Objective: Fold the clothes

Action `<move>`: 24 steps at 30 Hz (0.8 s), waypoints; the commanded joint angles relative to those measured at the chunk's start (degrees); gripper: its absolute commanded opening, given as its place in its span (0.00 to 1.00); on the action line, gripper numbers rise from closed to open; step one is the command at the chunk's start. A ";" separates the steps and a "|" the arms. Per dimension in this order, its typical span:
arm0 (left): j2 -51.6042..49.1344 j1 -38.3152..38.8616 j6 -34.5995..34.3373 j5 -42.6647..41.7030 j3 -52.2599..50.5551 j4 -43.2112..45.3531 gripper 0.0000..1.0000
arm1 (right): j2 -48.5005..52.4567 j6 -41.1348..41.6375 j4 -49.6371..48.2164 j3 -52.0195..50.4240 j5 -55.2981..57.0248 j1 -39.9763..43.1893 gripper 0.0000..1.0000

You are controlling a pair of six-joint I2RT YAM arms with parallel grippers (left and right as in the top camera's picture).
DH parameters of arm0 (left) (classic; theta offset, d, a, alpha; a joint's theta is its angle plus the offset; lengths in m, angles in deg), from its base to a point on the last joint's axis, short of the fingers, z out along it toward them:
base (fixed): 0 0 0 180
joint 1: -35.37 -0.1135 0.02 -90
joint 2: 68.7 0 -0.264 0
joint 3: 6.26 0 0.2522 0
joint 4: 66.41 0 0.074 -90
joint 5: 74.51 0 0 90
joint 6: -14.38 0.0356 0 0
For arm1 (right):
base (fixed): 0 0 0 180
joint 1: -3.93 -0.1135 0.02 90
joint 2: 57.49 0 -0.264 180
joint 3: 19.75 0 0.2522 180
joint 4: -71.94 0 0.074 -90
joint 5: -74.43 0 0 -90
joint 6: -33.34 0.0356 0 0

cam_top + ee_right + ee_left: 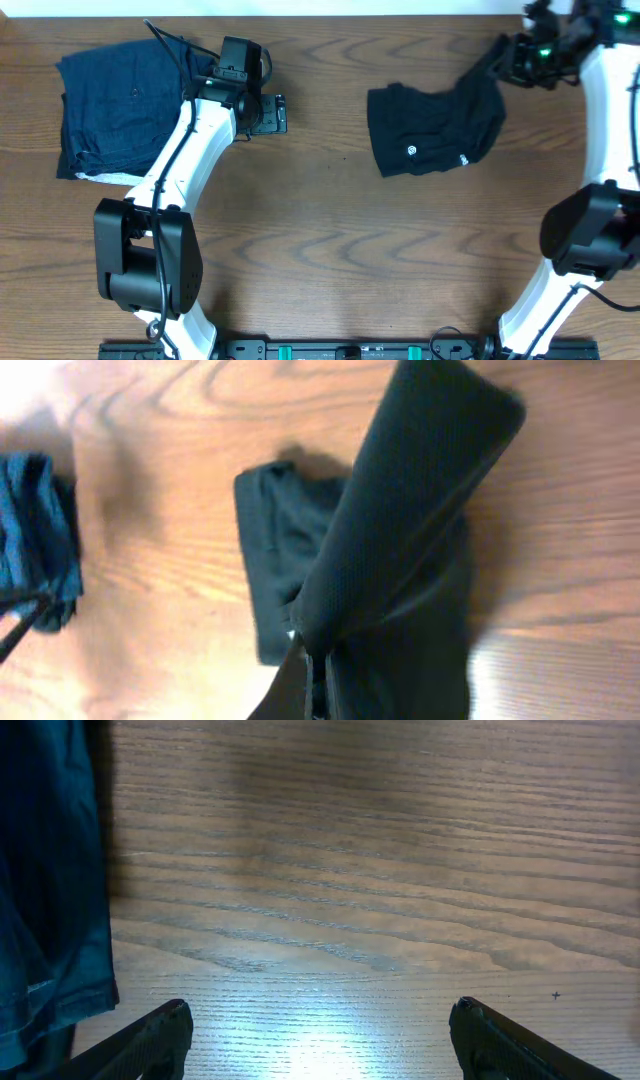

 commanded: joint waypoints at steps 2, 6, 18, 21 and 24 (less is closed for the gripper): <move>-0.39 -0.15 -0.09 0.92 -0.35 -0.11 0.84 | 0.26 0.22 0.17 -0.11 3.28 -6.12 0.01; -0.39 -0.13 -0.09 0.92 -0.35 -0.13 0.84 | 0.35 -2.91 0.17 -0.68 10.32 -11.54 0.01; -0.39 -0.13 -0.09 0.92 -0.35 -0.11 0.84 | 0.35 -8.41 -5.73 -14.58 21.18 -20.46 0.01; -0.39 -0.13 -0.09 0.92 -0.35 -0.11 0.84 | 0.35 -8.41 -9.46 -18.32 19.43 -20.79 0.01; -0.39 -0.15 -0.09 0.92 -0.35 -0.11 0.84 | 0.35 -9.07 -12.37 -21.07 17.73 -21.05 0.01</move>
